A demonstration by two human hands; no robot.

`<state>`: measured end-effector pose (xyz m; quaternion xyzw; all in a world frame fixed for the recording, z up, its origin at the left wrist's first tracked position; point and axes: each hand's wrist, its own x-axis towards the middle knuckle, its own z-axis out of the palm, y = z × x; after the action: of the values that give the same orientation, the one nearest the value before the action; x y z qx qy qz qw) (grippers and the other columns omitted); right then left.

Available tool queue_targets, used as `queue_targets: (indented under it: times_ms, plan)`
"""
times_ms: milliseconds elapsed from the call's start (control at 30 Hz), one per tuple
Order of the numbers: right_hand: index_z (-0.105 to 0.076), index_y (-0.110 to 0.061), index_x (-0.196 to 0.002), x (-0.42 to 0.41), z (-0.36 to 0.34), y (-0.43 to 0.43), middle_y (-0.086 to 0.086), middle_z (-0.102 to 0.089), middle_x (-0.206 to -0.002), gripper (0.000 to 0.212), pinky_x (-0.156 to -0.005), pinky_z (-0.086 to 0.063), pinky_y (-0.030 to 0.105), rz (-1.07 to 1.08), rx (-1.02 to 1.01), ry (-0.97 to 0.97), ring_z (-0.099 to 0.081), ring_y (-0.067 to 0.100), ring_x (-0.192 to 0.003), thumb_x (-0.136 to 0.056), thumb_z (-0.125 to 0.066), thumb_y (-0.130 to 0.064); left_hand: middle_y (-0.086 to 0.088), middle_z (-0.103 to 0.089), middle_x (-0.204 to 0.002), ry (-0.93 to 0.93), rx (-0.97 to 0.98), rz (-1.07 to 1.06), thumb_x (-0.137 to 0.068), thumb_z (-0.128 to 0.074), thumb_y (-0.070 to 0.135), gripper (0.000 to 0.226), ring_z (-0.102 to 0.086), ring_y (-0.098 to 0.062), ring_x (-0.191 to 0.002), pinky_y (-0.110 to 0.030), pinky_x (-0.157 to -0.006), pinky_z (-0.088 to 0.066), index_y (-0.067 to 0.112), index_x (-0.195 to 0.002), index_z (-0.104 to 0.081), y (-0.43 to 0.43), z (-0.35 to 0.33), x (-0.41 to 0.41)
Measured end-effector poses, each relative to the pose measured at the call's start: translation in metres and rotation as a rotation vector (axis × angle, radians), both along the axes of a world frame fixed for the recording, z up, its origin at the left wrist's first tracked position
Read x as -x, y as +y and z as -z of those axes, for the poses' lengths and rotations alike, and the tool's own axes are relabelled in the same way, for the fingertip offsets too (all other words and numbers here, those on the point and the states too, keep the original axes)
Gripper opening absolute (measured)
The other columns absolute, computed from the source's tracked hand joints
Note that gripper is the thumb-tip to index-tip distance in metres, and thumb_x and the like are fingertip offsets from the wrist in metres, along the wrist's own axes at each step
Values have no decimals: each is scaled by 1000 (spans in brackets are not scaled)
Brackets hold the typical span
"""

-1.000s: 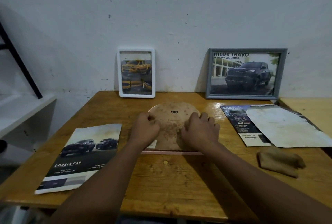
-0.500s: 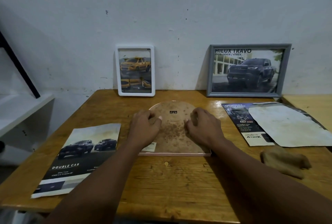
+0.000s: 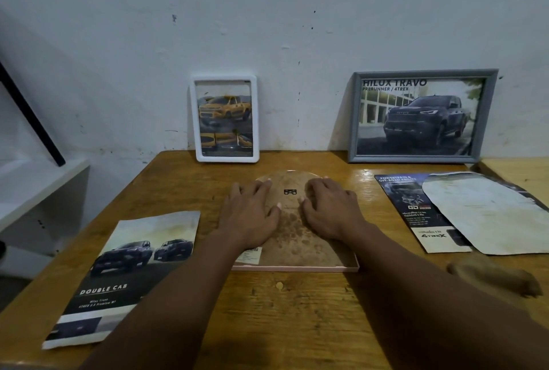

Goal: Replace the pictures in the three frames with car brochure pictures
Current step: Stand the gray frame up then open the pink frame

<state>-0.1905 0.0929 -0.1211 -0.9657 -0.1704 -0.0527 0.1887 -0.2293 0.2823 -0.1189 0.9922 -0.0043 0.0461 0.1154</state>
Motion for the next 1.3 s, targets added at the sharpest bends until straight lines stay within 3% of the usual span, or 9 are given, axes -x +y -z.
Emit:
queue_targets:
  times_ms: [167,267,367,500,833,1000,1067,1167,1300]
  plan:
    - [-44,-19,-137,-11,-2,-1,7,-51,-140,55,-106,-37,46,-11,51,-41,-44,23,-130,-94,-43,-52,-3,-27,-161,24,104,37,-100,-42,55,68,-23,-25,-147,-46,-118,-29,22,-158,-27,2,5,-8]
    - [-46,-18,-138,-14,-3,1,7,-53,-138,57,-103,-40,44,-9,88,-73,-46,23,-127,-93,-43,-54,-4,-24,-161,48,62,44,-101,-42,55,69,-25,-25,-146,-44,-115,-29,23,-159,-24,0,-4,-12]
    - [-42,-18,-141,-13,0,1,8,-51,-141,58,-104,-37,43,-17,121,-126,-44,24,-129,-94,-38,-52,-3,-21,-164,26,-18,78,-101,-36,58,70,-23,-26,-147,-47,-115,-28,31,-161,-11,1,-3,-16]
    - [-23,-23,-154,-15,6,3,5,-38,-155,64,-114,-26,46,-116,89,-119,-28,21,-145,-95,-29,-48,7,-9,-170,60,-90,130,-103,-23,59,69,-11,-29,-153,-54,-120,-21,38,-161,7,2,4,-19]
    - [-31,-20,-147,-30,-9,10,9,-50,-142,57,-101,-37,45,-145,191,-62,-46,25,-125,-95,-38,-42,2,-20,-166,78,-202,99,-101,-30,56,68,-22,-29,-146,-51,-112,-32,29,-161,-12,-5,-6,-33]
    - [-30,-20,-147,-25,1,10,8,-54,-139,56,-96,-39,45,-115,177,-119,-50,26,-121,-95,-34,-42,5,-11,-169,120,-179,60,-104,-21,56,66,-11,-28,-151,-53,-116,-20,28,-162,-6,-8,-2,-30]
    - [-23,-19,-150,-21,-2,10,10,-54,-139,58,-100,-38,46,-109,161,-105,-50,27,-124,-98,-31,-42,7,-1,-171,196,-133,56,-105,-20,57,68,-1,-26,-155,-54,-120,-13,28,-163,2,-7,-3,-27]
    - [-12,-18,-155,-5,-6,7,10,-38,-154,63,-113,-27,52,-101,194,10,-34,27,-141,-101,-31,-43,8,9,-170,212,-92,78,-104,-17,60,70,9,-21,-156,-54,-122,-7,30,-161,10,-4,2,-21]
    - [-26,-19,-150,17,7,7,7,-40,-152,56,-110,-32,52,-49,137,-105,-32,26,-142,-100,-23,-44,5,1,-171,77,-76,77,-102,-19,62,73,2,-24,-157,-54,-121,-14,29,-162,7,-5,10,-16]
